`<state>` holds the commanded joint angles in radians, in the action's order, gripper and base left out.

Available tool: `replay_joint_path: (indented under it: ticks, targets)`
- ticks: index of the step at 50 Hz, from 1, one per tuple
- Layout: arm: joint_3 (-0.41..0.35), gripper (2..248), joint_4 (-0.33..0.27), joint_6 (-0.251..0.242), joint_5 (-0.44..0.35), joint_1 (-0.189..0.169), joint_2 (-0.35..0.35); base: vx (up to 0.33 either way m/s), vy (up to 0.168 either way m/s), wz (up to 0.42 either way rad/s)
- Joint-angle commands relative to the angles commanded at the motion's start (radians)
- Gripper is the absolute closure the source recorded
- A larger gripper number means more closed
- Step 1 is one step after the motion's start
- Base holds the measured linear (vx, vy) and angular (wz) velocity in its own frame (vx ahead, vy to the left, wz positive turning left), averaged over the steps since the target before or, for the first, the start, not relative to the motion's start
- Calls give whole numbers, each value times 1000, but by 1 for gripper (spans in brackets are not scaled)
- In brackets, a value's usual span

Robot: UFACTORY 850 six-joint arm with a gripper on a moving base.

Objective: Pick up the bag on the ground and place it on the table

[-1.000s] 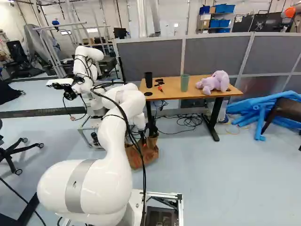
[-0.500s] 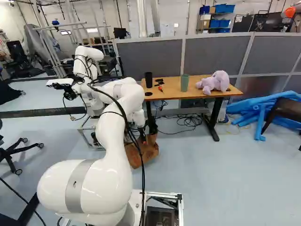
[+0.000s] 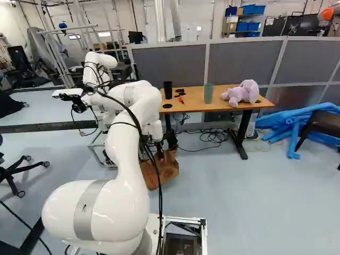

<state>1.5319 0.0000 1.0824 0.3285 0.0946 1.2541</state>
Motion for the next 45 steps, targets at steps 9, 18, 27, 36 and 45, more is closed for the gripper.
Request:
replay_joint_path:
  ticks: [9,18,27,36,45]
  targets:
    - [-48,224,0,0,0,2,-41,0,0,0]
    - [-95,224,0,0,0,3,-82,0,0,0]
    - [-142,224,0,0,0,5,-124,0,0,0]
    - [-182,224,0,0,0,6,-163,0,0,0]
    - [-209,224,0,0,0,7,-198,0,0,0]
